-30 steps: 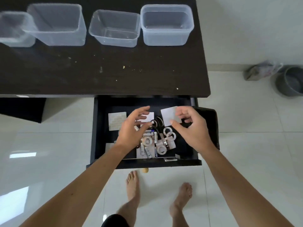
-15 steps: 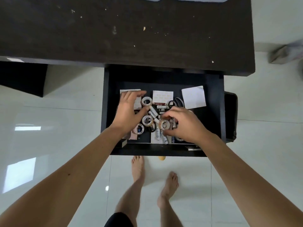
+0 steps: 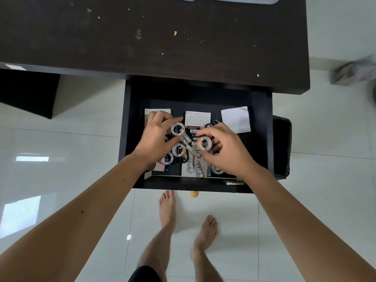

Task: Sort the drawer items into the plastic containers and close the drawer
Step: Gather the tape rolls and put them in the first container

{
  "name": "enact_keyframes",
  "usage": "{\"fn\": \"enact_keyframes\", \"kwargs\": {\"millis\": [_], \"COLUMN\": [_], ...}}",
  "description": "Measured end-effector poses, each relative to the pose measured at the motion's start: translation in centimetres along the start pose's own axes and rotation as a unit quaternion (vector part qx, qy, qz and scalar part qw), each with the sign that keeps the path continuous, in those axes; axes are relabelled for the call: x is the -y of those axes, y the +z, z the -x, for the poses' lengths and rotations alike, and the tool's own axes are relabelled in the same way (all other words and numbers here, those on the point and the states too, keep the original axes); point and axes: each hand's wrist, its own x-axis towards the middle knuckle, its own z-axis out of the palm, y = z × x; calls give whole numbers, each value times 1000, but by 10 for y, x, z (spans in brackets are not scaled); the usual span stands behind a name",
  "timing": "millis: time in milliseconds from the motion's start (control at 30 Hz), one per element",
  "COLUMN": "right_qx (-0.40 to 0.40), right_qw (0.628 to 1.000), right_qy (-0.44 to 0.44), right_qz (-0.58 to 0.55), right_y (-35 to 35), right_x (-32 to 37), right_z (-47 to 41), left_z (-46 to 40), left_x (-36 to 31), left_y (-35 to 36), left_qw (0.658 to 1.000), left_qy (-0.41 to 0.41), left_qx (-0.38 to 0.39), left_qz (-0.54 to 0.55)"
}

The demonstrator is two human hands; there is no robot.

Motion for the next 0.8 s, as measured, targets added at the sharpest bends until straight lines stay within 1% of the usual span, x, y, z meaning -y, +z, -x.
{"fn": "enact_keyframes", "kwargs": {"millis": [133,200,333,400,467,667,800], "right_qx": [13,16,9,2,-2,15,74], "right_qw": [1000,1000,1000,1000,1000,997,991], "right_qy": [-4,3,6,0,-4,47,60], "right_qz": [4,4,1,9,20,64,94], "right_y": [-1,-2,-5,-9,-14,-36,-39], "right_x": [3,4,5,5,2,-12,-15], "right_z": [-1,-1,0,3,5,11,15], "left_z": [6,11,20,20,20,25,23], "left_x": [-5,-7,-6,-3,-1,0,-2], "left_y": [-13,-20,-30,-30,-27,-18,-18], "left_qw": [998,997,991,986,983,983,982], "left_qy": [-9,-5,21,41,56,45,33], "left_qx": [12,26,99,140,163,174,184], "left_qz": [68,74,85,74,54,46,33]}}
